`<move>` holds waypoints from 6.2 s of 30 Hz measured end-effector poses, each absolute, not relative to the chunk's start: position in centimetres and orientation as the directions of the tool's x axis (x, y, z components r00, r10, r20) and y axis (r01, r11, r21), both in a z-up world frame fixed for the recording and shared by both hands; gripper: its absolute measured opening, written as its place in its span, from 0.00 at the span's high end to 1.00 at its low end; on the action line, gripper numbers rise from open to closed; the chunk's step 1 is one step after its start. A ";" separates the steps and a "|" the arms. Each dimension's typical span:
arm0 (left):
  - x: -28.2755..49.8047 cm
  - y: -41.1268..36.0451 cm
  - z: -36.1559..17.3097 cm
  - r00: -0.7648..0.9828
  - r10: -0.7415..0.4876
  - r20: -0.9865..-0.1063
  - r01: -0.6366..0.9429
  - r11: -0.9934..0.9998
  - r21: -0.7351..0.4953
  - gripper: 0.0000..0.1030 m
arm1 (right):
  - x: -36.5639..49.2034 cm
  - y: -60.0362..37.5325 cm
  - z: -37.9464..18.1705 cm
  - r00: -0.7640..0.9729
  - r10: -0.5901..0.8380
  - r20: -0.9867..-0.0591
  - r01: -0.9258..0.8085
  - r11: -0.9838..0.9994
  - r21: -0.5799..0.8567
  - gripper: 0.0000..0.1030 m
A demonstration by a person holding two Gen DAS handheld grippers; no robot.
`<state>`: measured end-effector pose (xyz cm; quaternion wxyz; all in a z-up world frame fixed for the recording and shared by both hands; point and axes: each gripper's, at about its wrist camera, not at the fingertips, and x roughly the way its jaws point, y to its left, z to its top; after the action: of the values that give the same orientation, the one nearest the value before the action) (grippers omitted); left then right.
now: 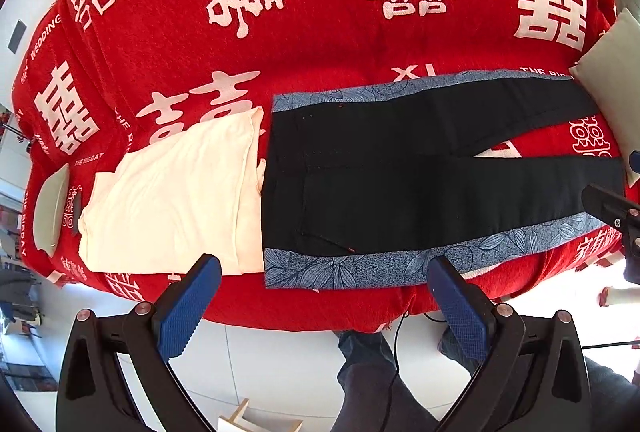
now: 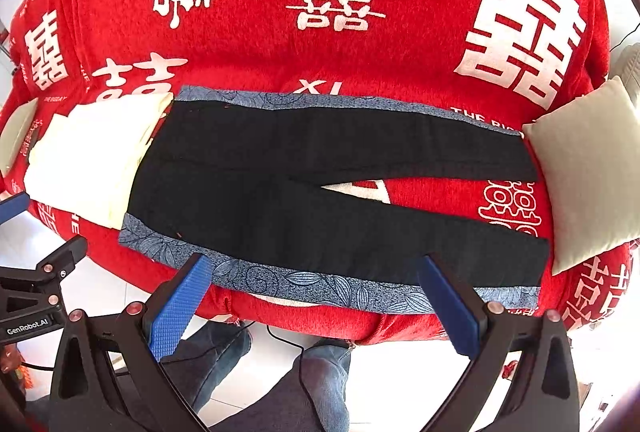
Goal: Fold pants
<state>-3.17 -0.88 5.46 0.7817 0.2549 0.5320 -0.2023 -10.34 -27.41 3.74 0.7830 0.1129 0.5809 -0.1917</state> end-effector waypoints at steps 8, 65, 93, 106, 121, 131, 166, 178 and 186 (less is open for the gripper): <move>-3.1 -0.9 5.6 0.361 -0.042 -0.932 0.581 0.792 0.189 0.00 | -10.3 -27.5 4.1 0.261 -0.174 -0.950 0.433 0.900 -0.046 0.00; -0.9 6.9 -10.4 0.086 -0.216 -0.973 0.257 0.948 -0.188 0.02 | -14.3 -26.8 -16.5 0.346 0.498 -0.795 0.599 0.535 0.595 0.00; 4.8 6.0 -20.1 -0.024 -0.638 -0.769 -0.052 0.769 -0.637 0.35 | -9.2 -25.0 -19.3 0.674 0.525 -0.520 0.430 0.294 0.854 0.30; 6.5 5.2 -18.0 -0.052 -0.605 -0.795 0.114 0.787 -0.606 0.67 | -19.0 -30.4 -27.2 0.827 0.366 -0.427 0.492 -0.104 0.864 0.33; 12.5 0.5 -10.6 0.054 -0.578 -0.814 0.223 0.802 -0.554 0.75 | -8.7 -38.1 -13.0 0.649 0.367 -0.666 0.494 0.462 0.736 0.90; 23.6 -8.3 -14.6 0.153 -0.436 -0.887 0.201 0.892 -0.404 0.62 | 6.7 -48.4 -18.8 0.448 0.421 -0.789 0.519 0.595 0.613 0.87; 19.8 -15.2 -16.5 0.241 -0.017 -0.970 0.369 0.926 0.075 0.09 | 5.1 -52.0 -17.4 0.397 0.367 -0.841 0.456 0.716 0.528 0.43; 10.1 -22.0 -15.5 0.129 -0.140 -0.982 0.566 0.823 -0.043 0.09 | -4.8 -51.9 -15.2 0.377 0.252 -0.891 0.586 0.680 0.441 0.39; 4.6 -24.3 -15.8 0.036 -0.197 -0.980 0.643 0.755 -0.128 0.09 | -12.8 -50.2 -12.9 0.365 0.143 -0.920 0.700 0.609 0.373 0.39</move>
<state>4.56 -24.28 -15.77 0.6973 0.1786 0.6255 -0.3012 -12.76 -50.19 -12.91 0.7241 0.3979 0.5294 -0.1925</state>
